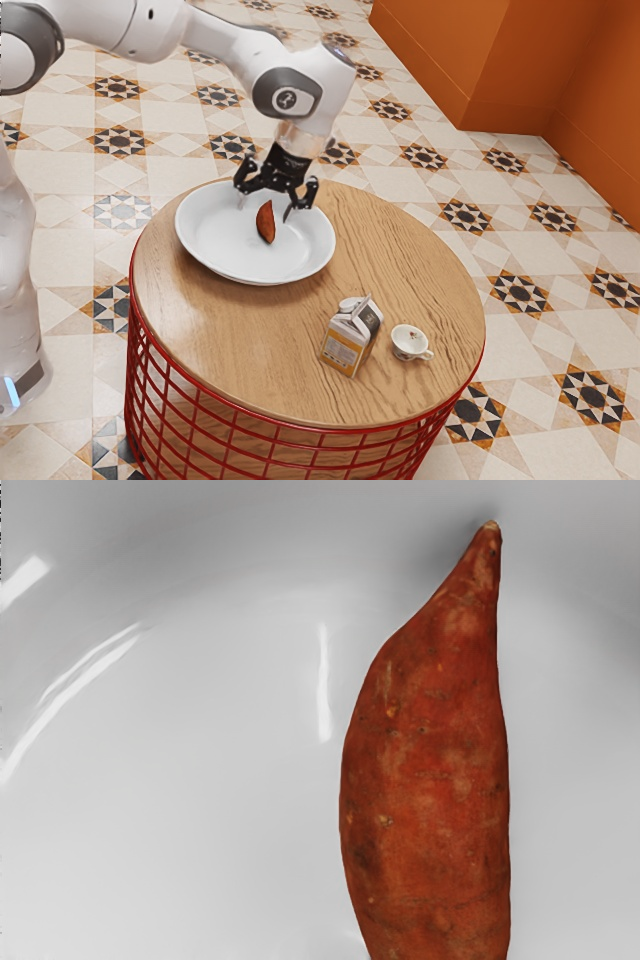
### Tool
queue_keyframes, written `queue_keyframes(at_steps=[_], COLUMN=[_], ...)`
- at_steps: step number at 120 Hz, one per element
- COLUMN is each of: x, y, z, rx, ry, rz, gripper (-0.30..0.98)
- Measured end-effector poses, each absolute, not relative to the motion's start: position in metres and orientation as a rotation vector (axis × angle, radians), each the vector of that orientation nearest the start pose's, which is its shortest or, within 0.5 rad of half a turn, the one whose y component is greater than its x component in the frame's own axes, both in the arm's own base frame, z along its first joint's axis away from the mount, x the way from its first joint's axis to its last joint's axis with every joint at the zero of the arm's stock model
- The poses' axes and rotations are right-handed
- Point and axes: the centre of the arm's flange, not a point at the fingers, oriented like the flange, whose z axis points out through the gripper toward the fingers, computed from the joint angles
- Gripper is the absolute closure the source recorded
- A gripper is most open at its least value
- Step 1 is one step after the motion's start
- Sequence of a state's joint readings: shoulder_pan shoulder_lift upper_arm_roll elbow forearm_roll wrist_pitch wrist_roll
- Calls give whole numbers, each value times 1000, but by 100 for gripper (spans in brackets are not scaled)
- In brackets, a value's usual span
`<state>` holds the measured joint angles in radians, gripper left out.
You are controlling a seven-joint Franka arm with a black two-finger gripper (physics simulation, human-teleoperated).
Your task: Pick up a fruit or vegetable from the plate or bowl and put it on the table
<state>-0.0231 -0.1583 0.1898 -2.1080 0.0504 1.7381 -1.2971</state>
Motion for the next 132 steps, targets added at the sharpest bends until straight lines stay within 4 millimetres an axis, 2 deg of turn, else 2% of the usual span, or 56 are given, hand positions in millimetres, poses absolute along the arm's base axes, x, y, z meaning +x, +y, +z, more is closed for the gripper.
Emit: queue_keyframes(at_steps=[28,44,72,132], x=[473,472,459,465], y=[86,86,93,95], z=[452,450,451,436], rx=[-2226,-2227,-2243,-2300], ry=[-1965,-1968,-2013,-2065], rz=[334,346,313,169], gripper=[0,0,0,0])
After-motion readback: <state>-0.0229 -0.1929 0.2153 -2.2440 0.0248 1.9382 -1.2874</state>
